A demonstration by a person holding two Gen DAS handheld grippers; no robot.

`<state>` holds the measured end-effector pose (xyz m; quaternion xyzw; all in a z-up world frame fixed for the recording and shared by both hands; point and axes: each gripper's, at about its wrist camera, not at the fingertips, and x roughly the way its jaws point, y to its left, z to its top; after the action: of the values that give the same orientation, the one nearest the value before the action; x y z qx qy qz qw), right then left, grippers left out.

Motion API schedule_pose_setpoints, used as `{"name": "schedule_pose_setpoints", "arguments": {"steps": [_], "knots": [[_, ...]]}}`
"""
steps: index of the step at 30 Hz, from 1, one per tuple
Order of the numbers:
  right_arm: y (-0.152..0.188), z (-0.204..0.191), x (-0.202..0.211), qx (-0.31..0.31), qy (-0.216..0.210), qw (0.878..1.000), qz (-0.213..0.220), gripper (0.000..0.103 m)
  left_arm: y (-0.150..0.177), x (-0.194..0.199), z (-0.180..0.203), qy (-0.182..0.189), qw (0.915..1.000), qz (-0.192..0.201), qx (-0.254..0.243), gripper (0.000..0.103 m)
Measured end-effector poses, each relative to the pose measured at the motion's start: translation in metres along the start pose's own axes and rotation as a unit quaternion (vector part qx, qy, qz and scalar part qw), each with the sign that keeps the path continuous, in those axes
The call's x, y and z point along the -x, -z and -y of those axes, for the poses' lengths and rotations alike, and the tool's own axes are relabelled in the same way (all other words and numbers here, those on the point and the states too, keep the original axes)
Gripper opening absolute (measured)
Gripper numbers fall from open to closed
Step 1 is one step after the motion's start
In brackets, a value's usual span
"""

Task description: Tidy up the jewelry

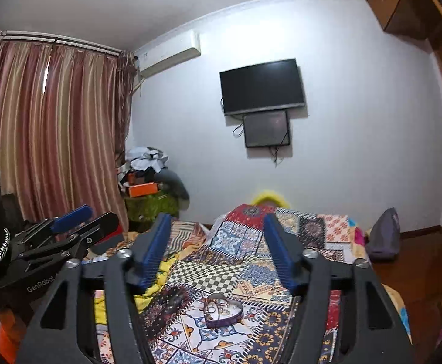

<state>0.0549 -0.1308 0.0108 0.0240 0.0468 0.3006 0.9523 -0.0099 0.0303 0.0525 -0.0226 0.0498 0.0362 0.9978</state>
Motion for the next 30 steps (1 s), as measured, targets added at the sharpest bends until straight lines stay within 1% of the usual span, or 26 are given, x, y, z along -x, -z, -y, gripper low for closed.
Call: {"name": "schedule_pose_setpoints", "arguments": {"steps": [1,3,4,5,6,7,9,11,14,16,19,30], "knots": [[0.001,-0.002,0.002,0.002,0.006,1.000,0.003,0.075,0.000,0.004,0.001,-0.005,1.0000,0.002,-0.002,0.069],[0.002,-0.002,0.003,0.000,0.015,1.000,0.010,0.087,0.000,0.011,0.003,-0.014,0.9999,0.004,-0.005,0.078],[0.003,-0.002,0.004,-0.002,0.021,1.000,0.015,0.089,0.001,0.014,0.003,-0.018,0.9998,0.005,-0.004,0.089],[0.004,-0.002,0.004,-0.004,0.024,1.000,0.016,0.093,0.001,0.017,0.002,-0.019,0.9998,0.008,0.000,0.094],[0.003,-0.001,0.005,-0.006,0.028,0.999,0.017,0.100,0.002,0.020,0.002,-0.019,0.9998,0.010,0.002,0.095],[0.004,-0.001,0.003,-0.009,0.034,0.999,0.018,0.102,0.003,0.022,0.001,-0.020,0.9997,0.011,0.004,0.095],[0.003,0.000,0.004,-0.011,0.041,0.999,0.018,0.103,0.003,0.025,0.001,-0.030,0.9995,0.013,0.004,0.097],[0.003,0.000,0.004,-0.010,0.041,0.999,0.014,0.103,0.005,0.028,0.002,-0.035,0.9993,0.015,0.006,0.102],[0.005,0.002,0.005,-0.010,0.038,0.999,0.009,0.103,0.006,0.030,0.001,-0.031,0.9994,0.012,0.010,0.102],[0.005,0.001,0.005,-0.009,0.037,0.999,0.008,0.103,0.006,0.030,0.002,-0.035,0.9993,0.012,0.009,0.102],[0.013,-0.002,0.015,-0.005,0.038,0.999,0.008,0.103,0.008,0.028,0.002,-0.037,0.9992,0.010,0.006,0.102],[0.015,0.004,0.015,-0.014,0.036,0.999,-0.003,0.103,0.012,0.026,0.006,-0.038,0.9993,0.008,0.002,0.102]]}}
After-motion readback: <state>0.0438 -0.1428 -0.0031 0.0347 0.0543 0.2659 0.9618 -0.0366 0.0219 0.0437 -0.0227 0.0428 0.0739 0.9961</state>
